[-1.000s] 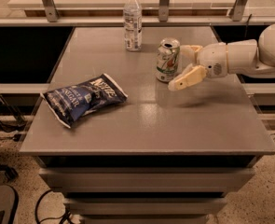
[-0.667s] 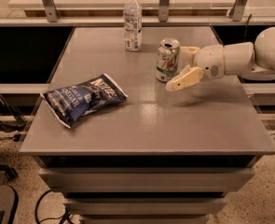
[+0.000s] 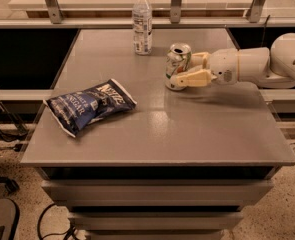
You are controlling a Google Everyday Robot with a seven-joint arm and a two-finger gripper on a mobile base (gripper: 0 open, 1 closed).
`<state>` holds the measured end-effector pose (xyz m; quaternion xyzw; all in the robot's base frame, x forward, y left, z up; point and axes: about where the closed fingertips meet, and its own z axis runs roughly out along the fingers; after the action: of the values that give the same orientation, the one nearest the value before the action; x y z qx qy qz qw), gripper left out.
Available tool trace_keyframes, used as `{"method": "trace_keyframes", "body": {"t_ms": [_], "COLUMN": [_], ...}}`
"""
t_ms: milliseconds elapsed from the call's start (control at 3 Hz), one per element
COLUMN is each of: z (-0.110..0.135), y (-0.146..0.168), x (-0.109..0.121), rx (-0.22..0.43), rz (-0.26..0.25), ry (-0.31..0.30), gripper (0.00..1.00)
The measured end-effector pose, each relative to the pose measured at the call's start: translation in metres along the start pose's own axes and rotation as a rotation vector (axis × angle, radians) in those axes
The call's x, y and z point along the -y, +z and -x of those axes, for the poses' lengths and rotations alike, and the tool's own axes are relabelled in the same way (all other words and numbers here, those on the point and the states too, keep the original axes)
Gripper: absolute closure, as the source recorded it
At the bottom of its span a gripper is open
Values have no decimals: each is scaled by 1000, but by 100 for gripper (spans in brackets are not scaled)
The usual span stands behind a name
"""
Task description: Knock 7up can over
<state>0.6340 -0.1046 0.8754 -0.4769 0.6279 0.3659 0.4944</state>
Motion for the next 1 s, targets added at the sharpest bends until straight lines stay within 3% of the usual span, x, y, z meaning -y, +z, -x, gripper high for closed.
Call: {"method": "trace_keyframes", "body": {"t_ms": [667,1000], "z": [9,15], "y": [-1,-7], "x": [1,4], "rx": [46,-6], "rz": [2,11], "ry": [-12,-50], "gripper": [87,100]}}
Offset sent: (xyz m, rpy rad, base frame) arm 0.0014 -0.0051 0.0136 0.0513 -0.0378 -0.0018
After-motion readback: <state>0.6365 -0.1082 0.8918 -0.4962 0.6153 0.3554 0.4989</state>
